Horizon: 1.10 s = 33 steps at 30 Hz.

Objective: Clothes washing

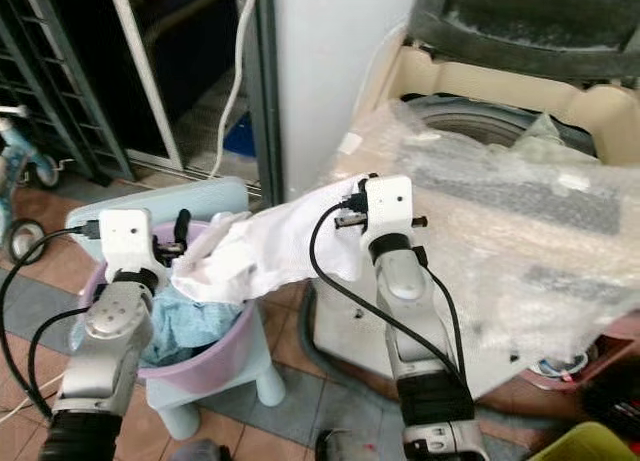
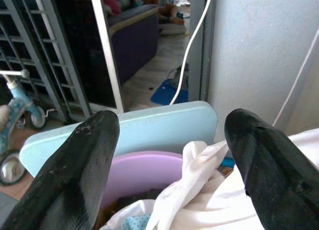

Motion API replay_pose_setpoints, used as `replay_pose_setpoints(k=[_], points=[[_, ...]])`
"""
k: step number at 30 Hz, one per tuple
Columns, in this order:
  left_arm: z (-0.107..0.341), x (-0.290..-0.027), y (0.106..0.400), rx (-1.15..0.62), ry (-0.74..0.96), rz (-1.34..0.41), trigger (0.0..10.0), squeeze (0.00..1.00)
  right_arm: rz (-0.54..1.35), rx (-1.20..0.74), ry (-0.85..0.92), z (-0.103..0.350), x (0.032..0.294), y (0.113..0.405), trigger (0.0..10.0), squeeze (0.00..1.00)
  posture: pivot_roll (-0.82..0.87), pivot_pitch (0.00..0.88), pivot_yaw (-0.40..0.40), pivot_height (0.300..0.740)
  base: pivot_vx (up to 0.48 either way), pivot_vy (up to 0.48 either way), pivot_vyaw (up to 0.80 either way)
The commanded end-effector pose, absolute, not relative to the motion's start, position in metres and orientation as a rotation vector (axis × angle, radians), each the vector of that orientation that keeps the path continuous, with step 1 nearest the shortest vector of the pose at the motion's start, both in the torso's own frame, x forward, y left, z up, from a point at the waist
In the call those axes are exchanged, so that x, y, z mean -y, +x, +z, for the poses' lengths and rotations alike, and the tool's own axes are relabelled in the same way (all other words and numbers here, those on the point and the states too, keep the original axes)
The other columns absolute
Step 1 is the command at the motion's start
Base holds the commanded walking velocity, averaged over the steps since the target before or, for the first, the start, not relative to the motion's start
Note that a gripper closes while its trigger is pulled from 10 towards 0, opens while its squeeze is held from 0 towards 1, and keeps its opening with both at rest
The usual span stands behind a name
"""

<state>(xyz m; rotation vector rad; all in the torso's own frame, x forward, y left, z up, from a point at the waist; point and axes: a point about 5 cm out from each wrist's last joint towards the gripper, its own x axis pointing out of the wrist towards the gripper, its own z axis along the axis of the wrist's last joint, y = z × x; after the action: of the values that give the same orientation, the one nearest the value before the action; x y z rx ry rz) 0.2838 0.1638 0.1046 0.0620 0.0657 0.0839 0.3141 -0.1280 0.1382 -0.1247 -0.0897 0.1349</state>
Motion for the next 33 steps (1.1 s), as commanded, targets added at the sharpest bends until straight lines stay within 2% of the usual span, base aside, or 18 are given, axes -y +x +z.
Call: replay_pose_setpoints(k=[1, 4, 7, 10, 14, 15, 18, 20, 23, 26, 33], points=[[0.106, -0.161, 0.285, -0.062, 0.055, 0.077, 10.0, 0.00, 0.144, 0.154, -0.114, 0.156, 0.129, 0.318, 10.0, 0.00, -0.01, 0.000, -0.001, 0.740, 0.000, 0.000, 0.00], [0.105, -0.161, 0.285, -0.063, 0.054, 0.076, 10.0, 0.00, 0.219, 0.185, -0.080, 0.168, 0.119, 0.321, 10.0, 0.00, -0.01, 0.000, 0.002, 0.740, 0.000, 0.000, 0.00], [0.105, -0.159, 0.288, -0.061, 0.051, 0.075, 10.0, 0.00, 0.354, 0.306, -0.008, 0.217, 0.100, 0.333, 10.0, 0.00, -0.02, 0.000, -0.002, 0.740, 0.000, 0.000, 0.00], [0.106, -0.157, 0.291, -0.054, 0.046, 0.079, 10.0, 0.00, 0.385, 0.384, -0.003, 0.245, 0.099, 0.338, 10.0, 0.00, -0.02, 0.000, -0.005, 0.740, 0.000, 0.000, 0.00], [0.107, -0.157, 0.294, -0.047, 0.045, 0.096, 10.0, 0.00, 0.367, 0.483, -0.006, 0.277, 0.107, 0.343, 10.0, 0.00, -0.02, 0.000, -0.011, 0.740, 0.000, 0.000, 0.00], [0.107, -0.157, 0.295, -0.046, 0.049, 0.110, 10.0, 0.00, 0.293, 0.550, -0.018, 0.299, 0.121, 0.347, 10.0, 0.00, -0.03, 0.000, -0.013, 0.740, 0.000, 0.000, 0.00], [0.106, -0.156, 0.297, -0.042, 0.049, 0.119, 10.0, 0.00, 0.112, 0.609, -0.037, 0.322, 0.153, 0.354, 10.0, 0.00, -0.04, 0.000, -0.015, 0.740, 0.000, 0.000, 0.00], [0.107, -0.155, 0.299, -0.039, 0.047, 0.120, 10.0, 0.00, 0.045, 0.610, -0.052, 0.325, 0.170, 0.357, 10.0, 0.00, -0.04, 0.000, -0.015, 0.740, 0.000, 0.000, 0.00], [0.107, -0.153, 0.301, -0.035, 0.043, 0.117, 10.0, 0.00, 0.038, 0.564, -0.068, 0.315, 0.178, 0.360, 10.0, 0.00, -0.05, 0.000, -0.013, 0.740, 0.000, 0.000, 0.00], [0.106, -0.151, 0.301, -0.036, 0.042, 0.111, 10.0, 0.00, 0.067, 0.495, -0.064, 0.291, 0.174, 0.356, 10.0, 0.00, -0.05, 0.000, -0.010, 0.740, 0.000, 0.000, 0.00], [0.101, -0.150, 0.299, -0.052, 0.043, 0.107, 10.0, 0.00, 0.081, 0.456, -0.043, 0.278, 0.169, 0.356, 10.0, 0.00, -0.05, 0.000, -0.008, 0.740, 0.000, 0.000, 0.00]])
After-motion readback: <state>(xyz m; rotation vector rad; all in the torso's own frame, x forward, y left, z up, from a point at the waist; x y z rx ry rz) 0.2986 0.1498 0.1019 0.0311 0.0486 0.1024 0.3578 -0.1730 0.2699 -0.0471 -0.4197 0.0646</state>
